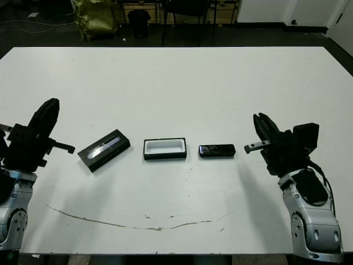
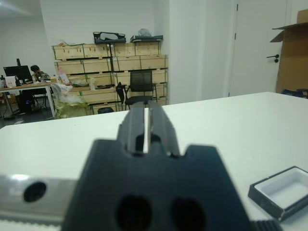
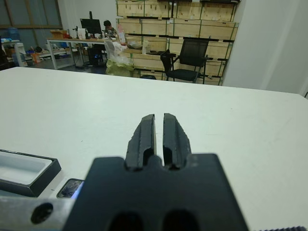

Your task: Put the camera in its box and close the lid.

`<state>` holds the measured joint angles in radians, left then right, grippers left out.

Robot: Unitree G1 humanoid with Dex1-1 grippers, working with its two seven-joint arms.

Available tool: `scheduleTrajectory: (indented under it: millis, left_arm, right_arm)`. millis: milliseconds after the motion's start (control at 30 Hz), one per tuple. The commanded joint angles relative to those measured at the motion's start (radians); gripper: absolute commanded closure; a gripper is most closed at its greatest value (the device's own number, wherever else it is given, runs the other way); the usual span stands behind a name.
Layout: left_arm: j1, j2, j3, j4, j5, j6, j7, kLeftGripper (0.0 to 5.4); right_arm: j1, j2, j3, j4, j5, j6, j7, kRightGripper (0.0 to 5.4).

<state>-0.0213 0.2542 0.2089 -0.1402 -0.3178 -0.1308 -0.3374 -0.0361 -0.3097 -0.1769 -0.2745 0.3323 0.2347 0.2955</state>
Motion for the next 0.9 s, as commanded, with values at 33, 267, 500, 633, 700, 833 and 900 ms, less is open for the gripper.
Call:
scheduleTrajectory:
  millis: [33, 267, 500, 633, 700, 833, 900]
  left_arm:
    - [0.016, -0.003, -0.001, 0.007, 0.000, 0.013, -0.001, 5.38]
    - [0.011, -0.006, -0.005, 0.020, -0.006, 0.006, -0.017, 5.38]
    - [0.016, -0.006, -0.002, 0.016, 0.000, 0.007, -0.010, 5.38]
    - [0.017, -0.011, -0.004, 0.015, 0.008, 0.001, -0.005, 5.38]
    - [0.016, -0.014, -0.004, 0.011, 0.005, 0.008, -0.004, 5.38]
    - [0.017, -0.015, -0.003, 0.007, 0.005, 0.011, -0.004, 5.38]
    - [0.018, -0.014, -0.003, 0.010, 0.012, 0.002, -0.004, 5.38]
  right_arm:
    - [-0.002, -0.002, 0.003, 0.009, -0.011, 0.010, 0.000, 5.40]
    - [0.004, -0.008, 0.003, 0.009, -0.008, 0.020, 0.013, 5.40]
    - [-0.026, -0.046, 0.016, 0.055, -0.034, -0.009, 0.074, 5.40]
    - [-0.068, -0.092, 0.022, 0.100, -0.047, -0.009, 0.134, 5.40]
    - [-0.095, -0.129, 0.028, 0.121, -0.055, 0.001, 0.174, 5.40]
    - [-0.177, -0.191, 0.032, 0.234, -0.038, -0.044, 0.299, 5.40]
    - [-0.229, -0.231, 0.048, 0.312, -0.053, -0.082, 0.377, 5.40]
